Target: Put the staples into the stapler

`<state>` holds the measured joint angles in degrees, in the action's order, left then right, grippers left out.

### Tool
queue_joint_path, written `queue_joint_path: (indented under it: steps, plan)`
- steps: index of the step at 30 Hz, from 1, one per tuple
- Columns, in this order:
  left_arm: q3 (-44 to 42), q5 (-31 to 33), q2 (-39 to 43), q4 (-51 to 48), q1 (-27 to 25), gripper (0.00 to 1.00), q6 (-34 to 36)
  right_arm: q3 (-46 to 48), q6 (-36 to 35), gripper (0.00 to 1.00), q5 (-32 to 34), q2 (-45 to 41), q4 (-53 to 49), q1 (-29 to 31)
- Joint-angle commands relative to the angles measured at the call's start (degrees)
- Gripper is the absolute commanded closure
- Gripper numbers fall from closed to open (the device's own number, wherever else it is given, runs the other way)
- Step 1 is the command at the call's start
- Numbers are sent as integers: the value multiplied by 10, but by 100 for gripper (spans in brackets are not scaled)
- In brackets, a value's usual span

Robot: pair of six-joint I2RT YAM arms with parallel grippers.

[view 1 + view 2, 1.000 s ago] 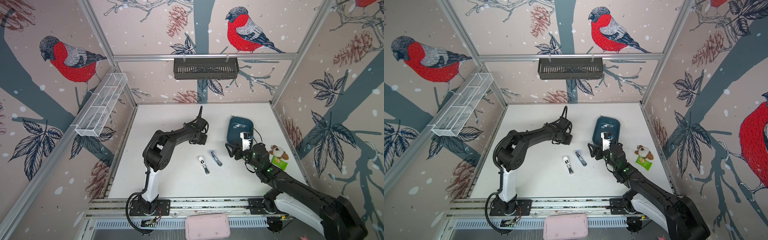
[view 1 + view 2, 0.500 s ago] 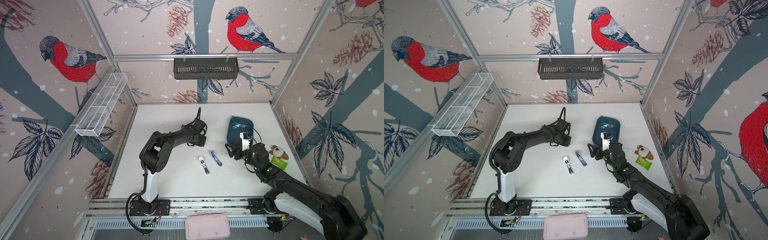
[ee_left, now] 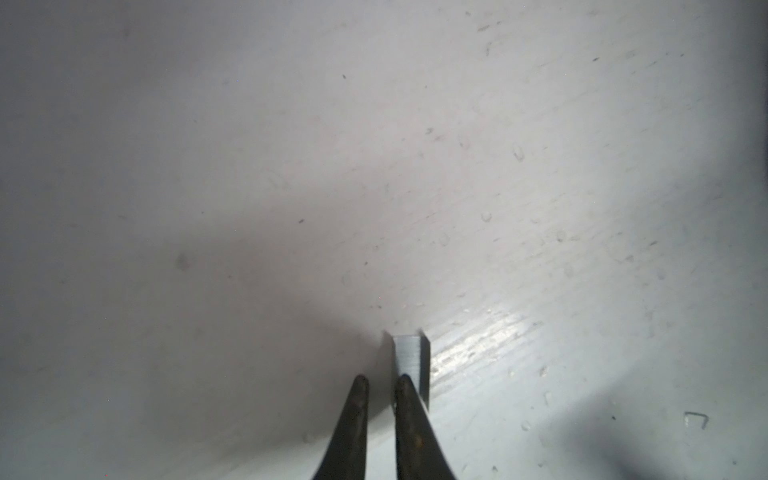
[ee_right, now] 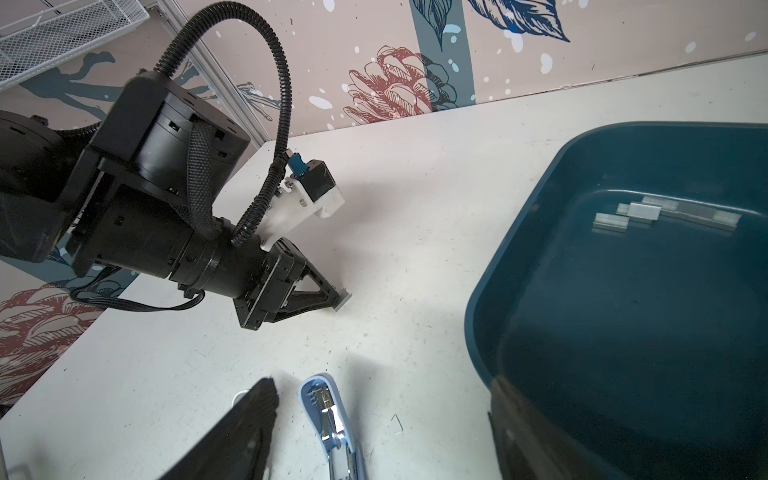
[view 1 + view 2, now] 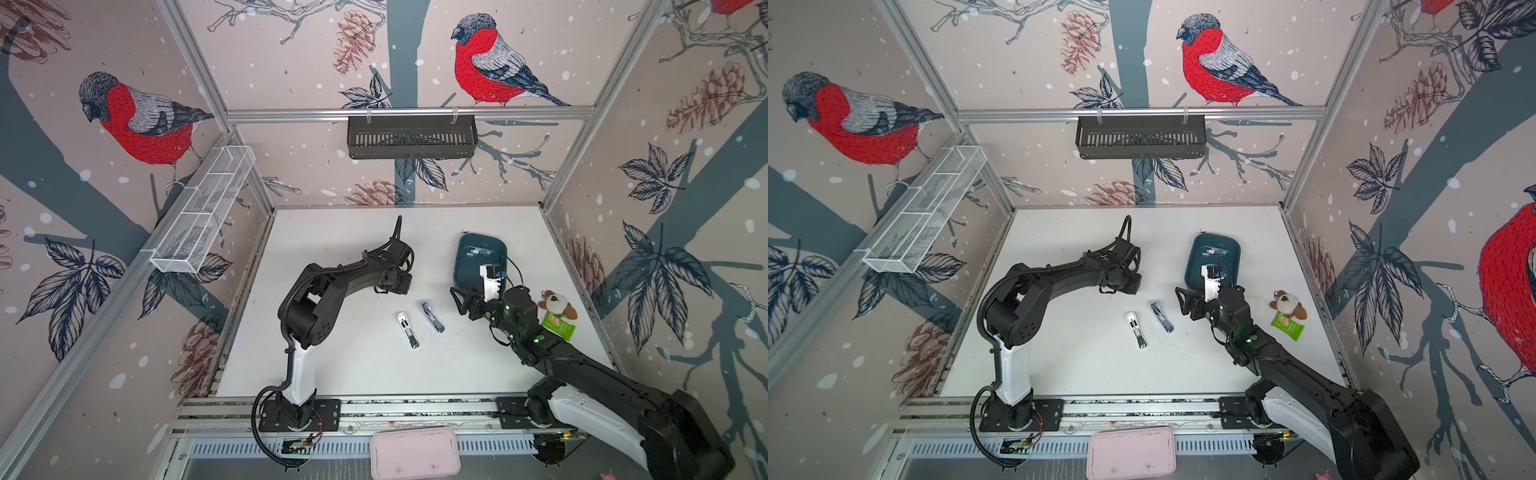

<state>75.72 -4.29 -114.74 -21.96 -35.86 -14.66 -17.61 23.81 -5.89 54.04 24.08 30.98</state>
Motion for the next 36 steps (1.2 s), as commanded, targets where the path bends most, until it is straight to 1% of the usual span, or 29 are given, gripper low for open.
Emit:
queue_joint_path:
  steps: [1, 4, 25, 29, 31, 36]
  plan:
    - [-1, -6, -1, -50, -4, 82, 0, -2, -2, 19, 4, 1, 11, 0]
    - [0, -5, -2, -52, -4, 83, 2, -3, -2, 19, 5, 1, 11, 1]
    - [16, -7, -21, -61, -5, 92, 8, -3, -5, 19, 8, 3, 9, 4]
    - [7, -7, -16, -62, -5, 92, 8, -4, -5, 19, 9, 4, 9, 4]
    - [1, -8, -12, -60, -5, 88, 9, -4, -4, 19, 8, 3, 9, 4]
    - [-1, -7, -15, -62, -5, 88, 11, -4, -5, 19, 9, 3, 9, 4]
